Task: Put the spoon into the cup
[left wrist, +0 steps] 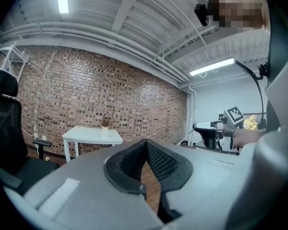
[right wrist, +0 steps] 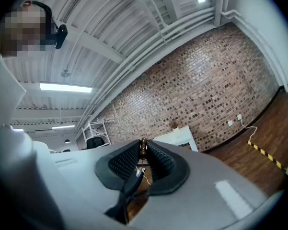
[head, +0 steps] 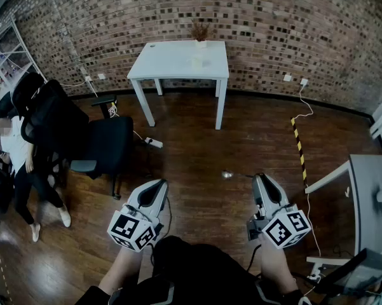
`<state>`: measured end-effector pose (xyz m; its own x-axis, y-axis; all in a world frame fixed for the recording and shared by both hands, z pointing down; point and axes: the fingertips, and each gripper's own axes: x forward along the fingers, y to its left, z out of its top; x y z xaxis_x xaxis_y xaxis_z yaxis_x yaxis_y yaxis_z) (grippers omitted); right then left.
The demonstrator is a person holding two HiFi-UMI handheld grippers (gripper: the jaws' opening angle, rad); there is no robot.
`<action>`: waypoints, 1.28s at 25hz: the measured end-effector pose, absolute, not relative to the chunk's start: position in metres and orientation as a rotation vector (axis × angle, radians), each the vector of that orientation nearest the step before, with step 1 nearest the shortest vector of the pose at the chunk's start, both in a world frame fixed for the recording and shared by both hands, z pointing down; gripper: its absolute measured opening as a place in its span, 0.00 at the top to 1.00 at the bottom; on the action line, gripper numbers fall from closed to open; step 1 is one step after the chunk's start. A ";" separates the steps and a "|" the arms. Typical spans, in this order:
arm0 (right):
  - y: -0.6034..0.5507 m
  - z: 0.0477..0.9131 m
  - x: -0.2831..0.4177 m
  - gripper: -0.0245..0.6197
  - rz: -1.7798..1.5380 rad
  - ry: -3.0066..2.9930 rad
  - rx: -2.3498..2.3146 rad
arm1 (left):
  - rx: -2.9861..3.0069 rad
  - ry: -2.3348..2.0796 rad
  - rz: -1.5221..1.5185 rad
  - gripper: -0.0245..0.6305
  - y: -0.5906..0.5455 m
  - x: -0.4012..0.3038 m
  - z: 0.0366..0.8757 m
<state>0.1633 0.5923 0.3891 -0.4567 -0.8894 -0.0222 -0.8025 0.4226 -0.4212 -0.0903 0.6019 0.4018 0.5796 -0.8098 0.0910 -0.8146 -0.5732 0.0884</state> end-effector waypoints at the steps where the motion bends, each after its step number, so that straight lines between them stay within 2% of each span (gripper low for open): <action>1: 0.586 0.388 0.165 0.88 -0.507 2.445 -1.474 | 2.678 -1.405 0.046 0.97 0.594 -0.092 0.399; 10: 0.524 0.400 0.148 0.88 -0.499 2.431 -1.481 | 2.648 -1.398 -0.018 0.97 0.539 -0.112 0.413; 23: 0.391 0.371 0.078 0.88 -0.484 2.388 -1.547 | 2.709 -1.268 0.009 0.97 0.401 -0.168 0.401; 32: 0.333 0.366 0.063 0.88 -0.526 2.387 -1.582 | 2.696 -1.160 0.006 0.97 0.335 -0.168 0.400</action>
